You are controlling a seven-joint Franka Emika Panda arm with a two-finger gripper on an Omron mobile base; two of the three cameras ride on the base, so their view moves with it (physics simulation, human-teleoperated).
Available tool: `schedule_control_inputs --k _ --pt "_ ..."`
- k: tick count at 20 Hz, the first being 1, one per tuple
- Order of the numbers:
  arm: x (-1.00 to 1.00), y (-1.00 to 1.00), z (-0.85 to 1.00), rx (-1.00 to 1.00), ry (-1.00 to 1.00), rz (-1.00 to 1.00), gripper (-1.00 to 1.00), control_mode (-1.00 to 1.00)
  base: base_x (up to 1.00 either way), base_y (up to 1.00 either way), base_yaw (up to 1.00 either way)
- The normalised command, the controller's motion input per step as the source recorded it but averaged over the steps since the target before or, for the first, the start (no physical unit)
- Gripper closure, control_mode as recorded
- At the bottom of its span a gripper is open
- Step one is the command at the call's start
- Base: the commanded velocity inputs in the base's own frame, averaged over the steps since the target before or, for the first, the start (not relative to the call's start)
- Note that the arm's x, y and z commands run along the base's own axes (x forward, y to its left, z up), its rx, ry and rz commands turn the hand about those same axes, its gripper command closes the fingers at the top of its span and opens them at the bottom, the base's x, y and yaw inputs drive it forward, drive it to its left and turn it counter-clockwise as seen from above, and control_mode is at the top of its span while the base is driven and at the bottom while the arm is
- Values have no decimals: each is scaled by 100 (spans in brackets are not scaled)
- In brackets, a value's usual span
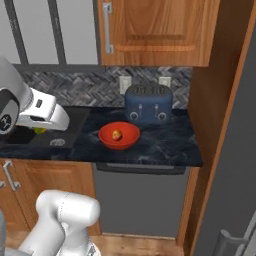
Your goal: Take the peach, mango, and chicken drumstick from the freezer and place them in the bowl on the counter.
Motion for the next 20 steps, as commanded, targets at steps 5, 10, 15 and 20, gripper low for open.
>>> schedule_control_inputs --k 5,10,15,20 --pt "0 0 0 0 0 0 100 100 53 -49 29" --pt "0 0 0 0 0 0 100 100 46 -64 24" --pt "0 0 0 0 0 0 100 100 46 -15 11" --pt "0 0 0 0 0 0 100 100 39 0 1"
